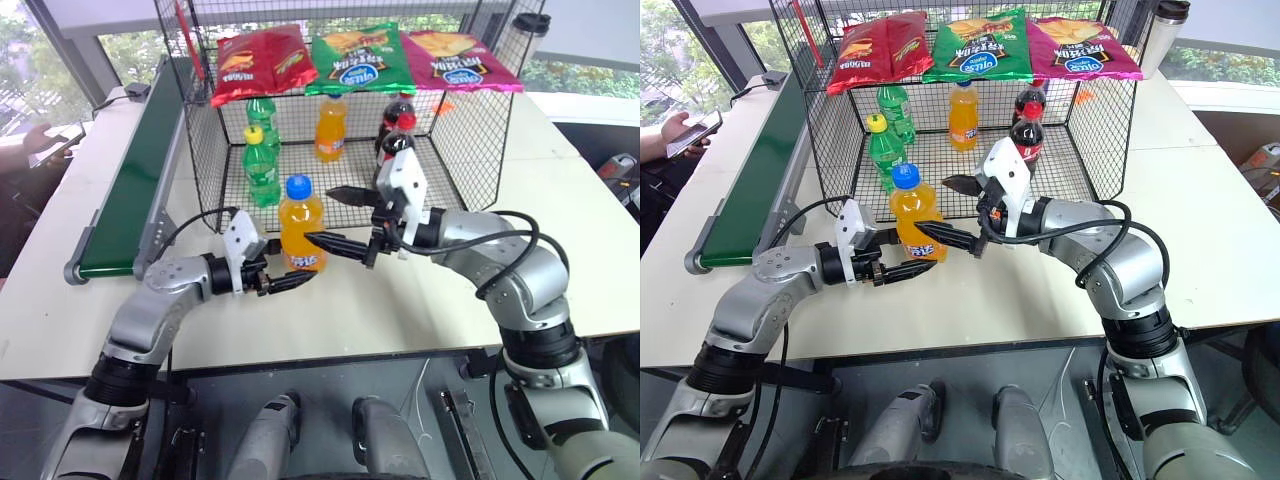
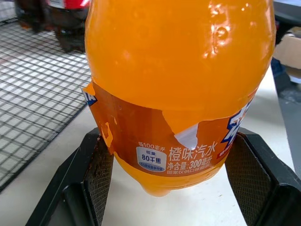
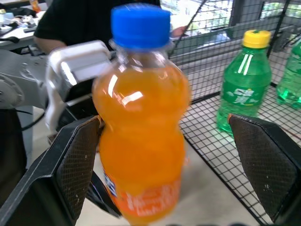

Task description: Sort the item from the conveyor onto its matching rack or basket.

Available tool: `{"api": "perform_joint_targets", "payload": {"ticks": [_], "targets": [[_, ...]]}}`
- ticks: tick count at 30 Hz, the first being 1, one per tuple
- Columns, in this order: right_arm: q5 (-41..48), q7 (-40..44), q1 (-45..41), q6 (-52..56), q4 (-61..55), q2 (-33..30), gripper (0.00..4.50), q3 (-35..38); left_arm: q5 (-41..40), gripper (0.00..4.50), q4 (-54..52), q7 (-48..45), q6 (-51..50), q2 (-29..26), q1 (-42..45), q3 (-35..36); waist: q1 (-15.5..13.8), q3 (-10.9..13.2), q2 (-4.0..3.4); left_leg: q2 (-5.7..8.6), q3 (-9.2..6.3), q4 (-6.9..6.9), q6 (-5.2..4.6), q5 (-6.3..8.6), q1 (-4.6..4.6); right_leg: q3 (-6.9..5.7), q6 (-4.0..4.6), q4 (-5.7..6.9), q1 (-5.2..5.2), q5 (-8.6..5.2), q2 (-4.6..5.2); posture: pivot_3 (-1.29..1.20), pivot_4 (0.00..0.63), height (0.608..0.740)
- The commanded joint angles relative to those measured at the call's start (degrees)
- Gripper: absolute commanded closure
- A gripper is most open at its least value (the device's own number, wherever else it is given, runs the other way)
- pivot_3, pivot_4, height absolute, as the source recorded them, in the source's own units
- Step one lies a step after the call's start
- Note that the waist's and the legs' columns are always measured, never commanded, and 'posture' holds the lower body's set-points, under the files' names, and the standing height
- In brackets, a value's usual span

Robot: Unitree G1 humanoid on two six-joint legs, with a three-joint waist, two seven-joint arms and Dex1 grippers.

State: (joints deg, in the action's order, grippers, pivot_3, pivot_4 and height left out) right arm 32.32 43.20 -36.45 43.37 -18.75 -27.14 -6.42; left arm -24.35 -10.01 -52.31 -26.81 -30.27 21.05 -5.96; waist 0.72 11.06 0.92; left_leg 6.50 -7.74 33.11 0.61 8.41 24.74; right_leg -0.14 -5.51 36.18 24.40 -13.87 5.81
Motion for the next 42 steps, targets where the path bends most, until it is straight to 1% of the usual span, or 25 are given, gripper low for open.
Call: {"api": "perform_joint_targets", "payload": {"ticks": [1,12,20,23,25,26,35,36,37,38,42], "targets": [[1.2,0.4,-1.2,-0.1,-2.8,0.1,0.00,0.5,-0.3,1.62,-1.6,-0.4,2.2,0.5,1.5,0.8,0.0,0.0,0.00,0.00,0.00,0.00,0.00,0.00,0.00,0.00,0.00,0.00,0.00,0.00,0.00,0.00,0.150,0.739],[-0.1,-0.6,-1.3,-1.0,-2.6,1.7,0.00,-0.7,1.2,1.62,0.4,-0.5,3.3,3.7,3.3,-1.2,0.0,0.0,0.00,0.00,0.00,0.02,-0.01,0.00,0.00,0.00,-0.03,0.00,-0.02,0.02,0.00,0.00,0.150,0.739],[-1.2,-2.3,-1.7,-1.8,-1.6,3.0,0.00,-0.8,1.5,1.62,0.6,-0.8,3.4,4.7,3.5,-1.9,0.0,0.0,0.00,0.00,0.00,0.02,-0.01,-0.01,0.00,0.00,-0.06,0.01,-0.01,0.04,-0.02,0.00,0.150,0.739],[-1.6,-2.9,-1.9,-2.0,-1.1,3.6,0.88,-0.4,1.6,1.62,0.6,-1.0,3.4,4.7,3.4,-1.8,0.0,0.0,0.00,0.00,0.00,0.03,-0.01,-0.01,0.00,0.00,-0.06,0.01,-0.01,0.04,-0.02,0.00,0.150,0.739],[-2.1,-3.0,-2.0,-2.4,-0.7,3.8,1.81,-0.4,1.7,1.62,0.6,-1.0,3.3,4.7,3.5,-1.7,0.0,0.0,0.00,0.00,0.00,0.03,-0.01,-0.01,0.00,0.00,-0.06,0.01,-0.01,0.05,-0.04,0.00,0.150,0.739],[-2.2,-3.0,-2.0,-2.5,-0.7,3.9,1.87,-0.4,1.7,1.62,0.6,-0.9,3.2,4.7,3.5,-1.6,0.0,0.0,0.00,0.00,0.00,0.03,-0.01,-0.01,0.00,0.00,-0.06,0.01,-0.01,0.05,-0.11,0.00,0.150,0.739],[-2.2,-2.3,-1.8,-2.4,-1.0,3.6,1.87,-0.8,2.3,1.62,0.4,0.2,1.5,4.3,3.7,-1.6,0.0,0.0,0.00,0.00,0.00,0.04,-0.02,-0.01,0.00,0.01,-0.07,0.02,-0.01,0.06,-0.13,0.00,0.150,0.739],[-2.2,-2.3,-1.7,-2.3,-1.1,3.6,1.87,-0.8,2.0,0.59,0.5,0.1,1.3,4.3,3.8,-1.5,0.0,0.0,0.00,0.00,0.00,0.04,-0.02,-0.01,0.00,0.00,-0.07,0.02,-0.01,0.06,-0.13,0.00,0.150,0.739],[-2.2,-2.3,-1.7,-2.2,-1.1,3.6,1.87,-0.9,1.6,0.12,0.6,-0.3,0.9,4.2,3.9,-1.5,0.0,0.0,0.00,0.00,0.00,0.04,-0.02,-0.01,0.00,0.00,-0.07,0.01,-0.01,0.06,-0.13,0.00,0.150,0.739],[-2.2,-2.3,-1.7,-2.1,-1.2,3.6,1.87,-0.9,1.4,0.05,0.6,-0.6,0.6,4.1,3.9,-1.5,0.0,0.0,0.00,0.00,0.00,0.05,-0.02,-0.01,0.00,0.00,-0.07,0.02,-0.01,0.06,-0.14,0.00,0.150,0.739],[-2.4,-2.6,-1.7,-1.9,-1.4,3.7,1.87,-0.9,1.3,0.05,0.3,-0.8,0.2,3.6,3.5,-1.3,0.0,0.0,0.00,0.00,0.00,0.06,-0.02,-0.01,0.00,0.01,-0.07,0.02,-0.02,0.07,-0.14,0.00,0.150,0.739]]}}
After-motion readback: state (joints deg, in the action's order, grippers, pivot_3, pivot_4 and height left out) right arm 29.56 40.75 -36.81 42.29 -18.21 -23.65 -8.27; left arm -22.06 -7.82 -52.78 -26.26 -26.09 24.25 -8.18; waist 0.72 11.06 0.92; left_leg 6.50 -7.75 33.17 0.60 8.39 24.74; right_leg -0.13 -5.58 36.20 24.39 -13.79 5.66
